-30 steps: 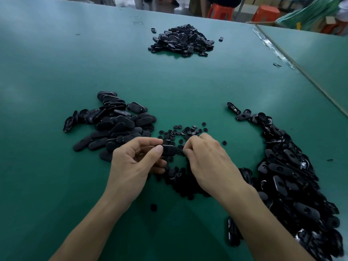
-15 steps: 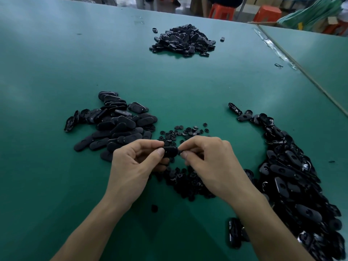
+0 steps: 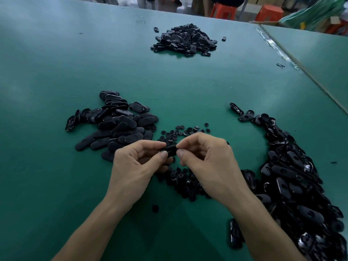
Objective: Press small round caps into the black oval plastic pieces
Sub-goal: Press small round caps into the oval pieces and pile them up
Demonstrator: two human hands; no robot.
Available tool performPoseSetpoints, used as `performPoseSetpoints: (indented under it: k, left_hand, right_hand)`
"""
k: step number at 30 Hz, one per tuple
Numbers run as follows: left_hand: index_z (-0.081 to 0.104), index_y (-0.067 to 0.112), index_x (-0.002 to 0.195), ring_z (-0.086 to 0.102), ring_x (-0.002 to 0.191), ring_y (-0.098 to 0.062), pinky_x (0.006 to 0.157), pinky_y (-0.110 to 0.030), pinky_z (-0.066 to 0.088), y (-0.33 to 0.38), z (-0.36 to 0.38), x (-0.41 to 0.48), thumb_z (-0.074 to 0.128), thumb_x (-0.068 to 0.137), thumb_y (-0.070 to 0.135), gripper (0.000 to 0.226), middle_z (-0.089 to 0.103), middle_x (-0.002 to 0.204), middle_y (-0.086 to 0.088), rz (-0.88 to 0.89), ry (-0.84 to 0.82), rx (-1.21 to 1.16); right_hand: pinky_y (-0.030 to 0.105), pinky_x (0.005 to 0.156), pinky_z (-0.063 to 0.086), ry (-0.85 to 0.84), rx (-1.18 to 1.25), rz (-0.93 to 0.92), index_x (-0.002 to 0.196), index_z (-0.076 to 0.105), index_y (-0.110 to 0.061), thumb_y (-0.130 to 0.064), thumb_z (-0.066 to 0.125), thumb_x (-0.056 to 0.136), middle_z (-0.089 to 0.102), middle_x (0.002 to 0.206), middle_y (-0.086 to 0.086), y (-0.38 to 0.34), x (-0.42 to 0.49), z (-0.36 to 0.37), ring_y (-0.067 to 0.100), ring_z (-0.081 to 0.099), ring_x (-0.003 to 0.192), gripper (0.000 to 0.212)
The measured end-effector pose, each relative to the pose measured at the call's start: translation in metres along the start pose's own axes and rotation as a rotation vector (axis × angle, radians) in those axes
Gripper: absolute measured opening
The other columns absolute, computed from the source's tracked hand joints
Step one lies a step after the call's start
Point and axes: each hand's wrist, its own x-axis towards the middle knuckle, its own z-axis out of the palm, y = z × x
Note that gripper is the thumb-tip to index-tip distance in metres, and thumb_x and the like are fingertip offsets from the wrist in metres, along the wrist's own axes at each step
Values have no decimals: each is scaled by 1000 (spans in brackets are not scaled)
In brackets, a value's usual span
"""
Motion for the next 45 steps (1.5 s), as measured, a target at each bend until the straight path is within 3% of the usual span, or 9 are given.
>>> performPoseSetpoints:
  k: [16,23,29,31,37,45]
  left_hand:
    - [74,8,95,75,72,-16,66,-19,58,2,0,1,74,81,-6,20,77,83,-7,19,-50,45]
    - [75,9,95,75,75,-16,69,-21,58,1,-1,0,75,79,-5,22,77,85,-6,21,-80,90]
    - [75,13,98,75,81,-18,72,-20,58,2,0,-1,77,78,-2,25,78,88,-2,12,-102,133]
    - [75,13,98,75,81,-19,72,-21,58,3,-1,0,77,78,-2,24,78,88,-2,13,-99,134]
    - [74,23,95,74,78,-15,71,-21,58,1,-3,-1,77,83,1,25,77,87,3,57,-119,264]
    - [72,31,92,72,73,-11,65,-26,59,-3,0,-2,78,84,8,25,75,85,11,190,-46,394]
  right_hand:
    - [9,68,51,46,-103,9,85,74,-27,-12,74,86,71,76,-14,-1,1,12,-4,67,76,15]
    - [15,65,52,-33,-168,17,82,61,-32,-13,73,88,66,73,-12,-2,2,7,0,63,74,23]
    - [37,64,55,-25,-312,-37,84,40,-33,-15,65,92,60,83,-8,-9,1,10,10,58,77,31]
    - [38,62,55,-23,-324,-29,82,41,-32,-16,65,92,60,84,-6,-10,0,12,10,58,75,31]
    - [26,53,46,-49,-319,17,76,47,-29,-18,69,90,62,78,-6,-9,1,9,7,55,67,29]
    - [39,71,57,-87,-334,-3,95,56,-35,-16,55,98,64,93,-1,-15,-10,15,16,62,87,19]
